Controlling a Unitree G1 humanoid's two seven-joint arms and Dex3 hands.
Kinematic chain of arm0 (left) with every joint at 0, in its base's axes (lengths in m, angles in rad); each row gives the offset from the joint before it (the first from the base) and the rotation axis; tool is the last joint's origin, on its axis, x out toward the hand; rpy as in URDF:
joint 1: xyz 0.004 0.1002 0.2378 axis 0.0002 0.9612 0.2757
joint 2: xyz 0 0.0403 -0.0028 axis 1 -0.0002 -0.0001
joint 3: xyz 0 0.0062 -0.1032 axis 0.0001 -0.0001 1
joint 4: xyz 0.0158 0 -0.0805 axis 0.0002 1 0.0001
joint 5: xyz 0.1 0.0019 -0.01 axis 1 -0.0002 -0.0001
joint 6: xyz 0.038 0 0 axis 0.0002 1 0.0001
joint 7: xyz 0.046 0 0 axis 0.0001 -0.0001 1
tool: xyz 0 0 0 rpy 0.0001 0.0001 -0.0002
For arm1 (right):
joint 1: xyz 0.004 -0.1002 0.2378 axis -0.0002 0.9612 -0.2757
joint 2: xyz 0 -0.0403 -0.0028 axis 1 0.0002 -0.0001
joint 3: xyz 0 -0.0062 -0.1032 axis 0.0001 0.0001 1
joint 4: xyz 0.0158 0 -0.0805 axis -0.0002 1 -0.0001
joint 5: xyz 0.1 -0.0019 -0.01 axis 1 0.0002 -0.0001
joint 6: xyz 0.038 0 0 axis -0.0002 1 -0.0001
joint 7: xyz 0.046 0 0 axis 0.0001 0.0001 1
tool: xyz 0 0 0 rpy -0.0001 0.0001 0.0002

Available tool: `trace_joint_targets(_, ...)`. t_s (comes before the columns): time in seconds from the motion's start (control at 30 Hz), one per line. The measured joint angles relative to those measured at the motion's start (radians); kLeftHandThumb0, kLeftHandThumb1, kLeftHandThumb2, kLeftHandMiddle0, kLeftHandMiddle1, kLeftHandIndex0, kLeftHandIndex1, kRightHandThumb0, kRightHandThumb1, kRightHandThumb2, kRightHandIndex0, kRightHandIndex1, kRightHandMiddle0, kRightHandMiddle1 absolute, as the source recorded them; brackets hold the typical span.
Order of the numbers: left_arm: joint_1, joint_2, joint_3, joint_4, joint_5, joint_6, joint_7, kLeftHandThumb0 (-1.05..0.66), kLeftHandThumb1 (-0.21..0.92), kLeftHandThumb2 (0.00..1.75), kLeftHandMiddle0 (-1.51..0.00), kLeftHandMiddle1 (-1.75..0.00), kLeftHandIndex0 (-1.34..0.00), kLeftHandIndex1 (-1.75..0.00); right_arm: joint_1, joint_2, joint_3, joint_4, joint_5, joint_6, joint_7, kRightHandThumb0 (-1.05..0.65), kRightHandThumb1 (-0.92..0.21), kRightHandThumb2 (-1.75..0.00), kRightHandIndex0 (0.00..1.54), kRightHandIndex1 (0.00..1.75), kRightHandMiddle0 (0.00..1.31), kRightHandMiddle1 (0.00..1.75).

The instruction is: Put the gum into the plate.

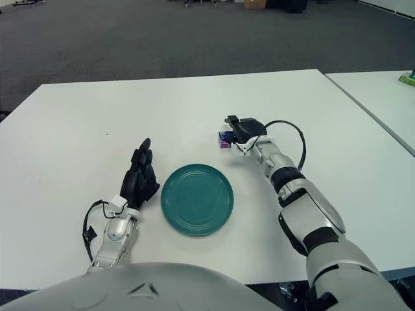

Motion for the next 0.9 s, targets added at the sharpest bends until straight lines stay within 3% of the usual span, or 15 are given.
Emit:
trace_joint_targets(0.53, -0.005, 0.000, -0.012, 0.016, -0.004, -0.013, 0.010, -0.96, 0.92, 0.87, -0.10, -0.01, 0.00, -0.35, 0.024, -0.037, 0.013, -0.049, 0.000, -0.031, 0.008, -0.75, -0.92, -0.60, 0.43, 0.04, 0.00, 0.54)
trace_joint_targets(0.63, -0.008, 0.000, -0.015, 0.016, -0.004, -0.013, 0.010, -0.95, 0.92, 0.87, -0.10, -0.01, 0.00, -0.36, 0.060, -0.067, 0.010, -0.132, 0.004, -0.035, 0.028, -0.75, -0.92, -0.63, 0.42, 0.03, 0.00, 0.52)
trace_joint_targets(0.9, -0.012, 0.000, -0.016, 0.025, -0.013, -0.018, 0.011, -0.95, 0.92, 0.88, -0.10, 0.00, 0.00, -0.33, 0.198, -0.143, -0.034, -0.425, 0.028, 0.039, 0.214, -0.75, -0.92, -0.65, 0.38, 0.00, 0.00, 0.49)
